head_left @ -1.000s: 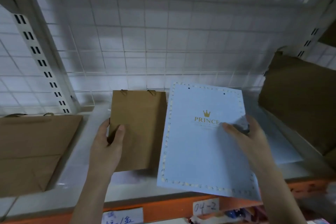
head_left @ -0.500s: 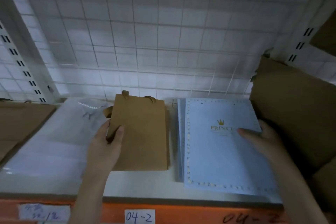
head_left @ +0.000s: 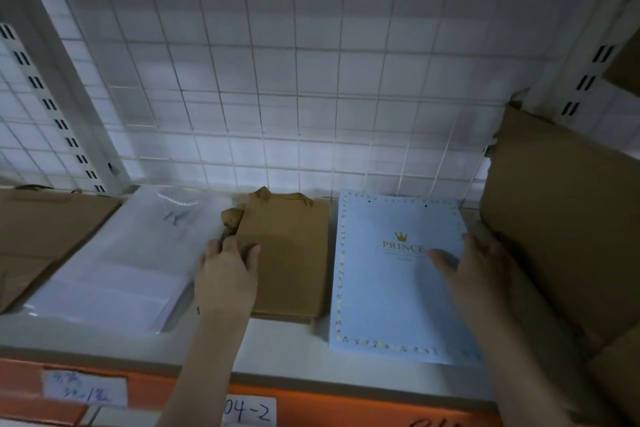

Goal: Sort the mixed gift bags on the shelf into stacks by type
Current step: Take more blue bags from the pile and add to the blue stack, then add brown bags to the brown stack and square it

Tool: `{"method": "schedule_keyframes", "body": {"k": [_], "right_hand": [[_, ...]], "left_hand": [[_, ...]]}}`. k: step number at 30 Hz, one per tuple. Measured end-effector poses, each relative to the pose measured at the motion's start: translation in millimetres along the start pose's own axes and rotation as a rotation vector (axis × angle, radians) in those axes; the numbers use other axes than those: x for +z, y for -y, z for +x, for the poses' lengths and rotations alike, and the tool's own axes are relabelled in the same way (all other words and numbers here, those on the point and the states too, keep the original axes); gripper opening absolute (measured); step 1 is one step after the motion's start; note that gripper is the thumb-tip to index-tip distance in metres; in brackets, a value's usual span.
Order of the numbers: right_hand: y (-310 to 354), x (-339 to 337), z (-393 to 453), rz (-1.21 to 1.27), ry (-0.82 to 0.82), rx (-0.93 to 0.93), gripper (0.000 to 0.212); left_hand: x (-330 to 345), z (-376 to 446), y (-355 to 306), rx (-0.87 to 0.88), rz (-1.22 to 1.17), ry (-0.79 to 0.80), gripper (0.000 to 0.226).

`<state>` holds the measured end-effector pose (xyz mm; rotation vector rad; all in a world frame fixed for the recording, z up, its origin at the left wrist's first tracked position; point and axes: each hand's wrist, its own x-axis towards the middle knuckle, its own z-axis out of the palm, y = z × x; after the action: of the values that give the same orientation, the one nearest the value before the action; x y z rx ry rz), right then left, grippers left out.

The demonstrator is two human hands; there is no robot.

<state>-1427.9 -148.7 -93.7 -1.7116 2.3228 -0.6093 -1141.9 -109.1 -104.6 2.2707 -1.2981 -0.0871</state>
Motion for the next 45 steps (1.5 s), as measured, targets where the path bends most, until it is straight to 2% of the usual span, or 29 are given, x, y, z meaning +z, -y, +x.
{"method": "schedule_keyframes", "body": {"k": [3,8,12,15,18,23,29,37,45], "right_hand": [[9.0,-1.9,-6.5,-0.154,-0.066,-0.015,0.052],[41.6,7.0,-23.2,-0.093,-0.134,-0.16,0.04],[90.8,28.1,-51.5,-0.069,-0.153,-0.312,0.035],[143.3,49.0,-87.0,0.038,-0.164,-0.4,0.023],[207.3,77.7,-133.4,0.106,-0.152,-0.523,0.012],[333.5,133.8,-233.9,0.28,-0.038,-0.639,0.023],[451.2,188.8,-331.1,0.347,0.163,-0.744,0.025],[581.8,246.6,-395.0,0.414,0.256,-0.902,0.026],[713.0,299.3,-405.6,0.529,0.245,-0.916,0.025]], "left_hand": [[1.1,-0.9,0.8,0.056,0.128,-0.006,0.038],[-18.1,10.4,13.2,0.183,0.114,-0.033,0.031],[-52.2,25.4,55.5,0.234,0.019,-0.083,0.03],[-85.1,36.6,112.4,0.225,-0.022,-0.11,0.028],[-122.5,42.9,182.3,0.177,-0.079,-0.161,0.015],[-186.8,52.2,324.4,0.097,-0.043,-0.269,0.008],[-251.5,61.2,471.0,-0.04,0.0,-0.341,0.017],[-291.5,82.2,589.5,-0.23,-0.021,-0.442,0.009],[-331.2,177.1,680.4,-0.209,0.041,-0.473,0.018]]}}
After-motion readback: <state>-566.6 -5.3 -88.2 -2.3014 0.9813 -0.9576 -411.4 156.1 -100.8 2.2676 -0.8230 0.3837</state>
